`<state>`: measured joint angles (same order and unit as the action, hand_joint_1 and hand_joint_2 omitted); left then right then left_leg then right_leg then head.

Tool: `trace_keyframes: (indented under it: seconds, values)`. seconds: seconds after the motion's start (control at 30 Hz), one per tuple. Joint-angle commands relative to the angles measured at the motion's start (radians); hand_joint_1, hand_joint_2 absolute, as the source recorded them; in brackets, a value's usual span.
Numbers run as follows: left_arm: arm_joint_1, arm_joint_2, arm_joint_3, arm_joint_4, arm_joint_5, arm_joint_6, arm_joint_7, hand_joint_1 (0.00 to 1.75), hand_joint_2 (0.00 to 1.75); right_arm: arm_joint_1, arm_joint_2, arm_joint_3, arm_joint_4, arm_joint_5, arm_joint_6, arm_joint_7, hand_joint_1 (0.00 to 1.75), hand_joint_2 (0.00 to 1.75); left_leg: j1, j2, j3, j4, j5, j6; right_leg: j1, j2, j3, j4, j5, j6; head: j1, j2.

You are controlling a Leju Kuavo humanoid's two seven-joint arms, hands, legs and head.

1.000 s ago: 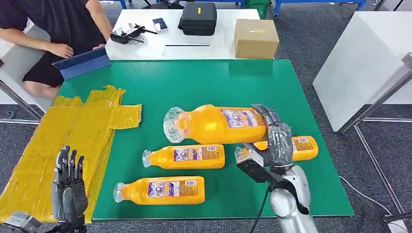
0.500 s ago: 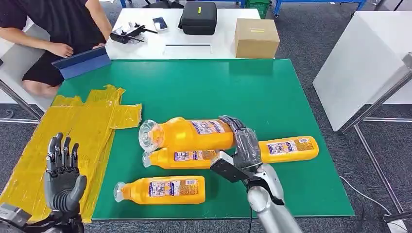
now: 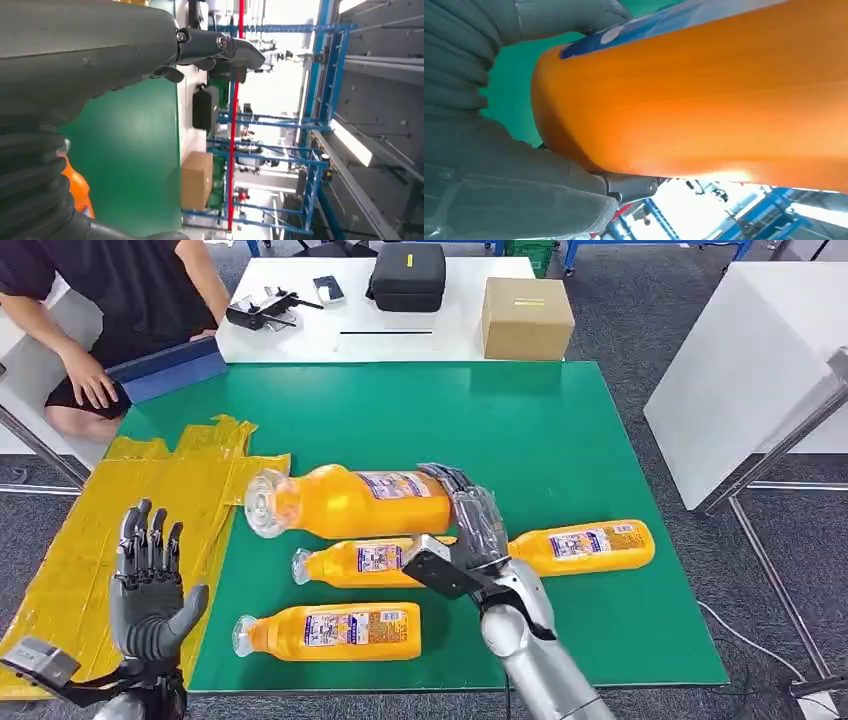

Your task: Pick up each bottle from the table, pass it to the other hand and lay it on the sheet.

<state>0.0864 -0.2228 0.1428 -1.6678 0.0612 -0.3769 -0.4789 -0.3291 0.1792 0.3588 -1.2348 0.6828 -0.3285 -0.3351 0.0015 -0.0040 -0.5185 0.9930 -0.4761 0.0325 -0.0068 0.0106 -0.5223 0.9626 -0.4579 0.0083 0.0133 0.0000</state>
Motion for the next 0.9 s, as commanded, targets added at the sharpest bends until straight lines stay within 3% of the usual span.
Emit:
trace_keyframes:
  seconds: [0.03, 0.2, 0.4, 0.73, 0.9]
  values:
    - [-0.061, 0.022, -0.082, 0.055, 0.125, -0.017, 0.075, 0.0, 1.75, -0.195, 0.094, 0.166, 0.155, -0.045, -0.055, 0.038, 1.54, 1.75, -0.001, 0.003, -0.003, 0.001, 0.001, -0.002, -0.001, 0.002, -0.004, 0.002, 0.001, -0.001, 0.0, 0.0]
    - [-0.055, 0.011, -0.128, 0.038, 0.201, -0.022, 0.124, 0.0, 1.75, -0.272, 0.17, 0.243, 0.301, -0.047, -0.094, 0.05, 1.48, 1.75, 0.0, 0.004, -0.002, 0.0, 0.001, -0.002, -0.001, 0.004, -0.004, 0.002, 0.001, -0.001, 0.0, 0.0]
    - [-0.029, 0.016, -0.199, -0.016, 0.275, 0.015, 0.165, 0.0, 1.75, -0.343, 0.17, 0.556, 0.379, -0.187, -0.187, 0.169, 1.47, 1.75, 0.0, 0.005, -0.002, 0.0, 0.0, -0.003, 0.0, 0.004, -0.005, 0.003, 0.001, -0.001, 0.0, 0.0]
    - [-0.029, 0.02, -0.201, -0.018, 0.283, 0.02, 0.163, 0.0, 1.75, -0.355, 0.17, 0.591, 0.395, -0.216, -0.194, 0.18, 1.48, 1.75, -0.001, 0.001, -0.004, 0.0, 0.001, -0.003, -0.001, 0.0, -0.004, 0.002, 0.001, 0.0, 0.0, 0.0]
    - [-0.013, 0.006, -0.211, -0.064, 0.291, 0.028, 0.171, 0.0, 1.75, -0.362, 0.17, 0.707, 0.413, -0.281, -0.179, 0.244, 1.52, 1.75, -0.001, 0.001, -0.004, 0.0, 0.001, -0.003, 0.0, 0.0, -0.004, 0.002, 0.0, -0.001, 0.0, 0.0]
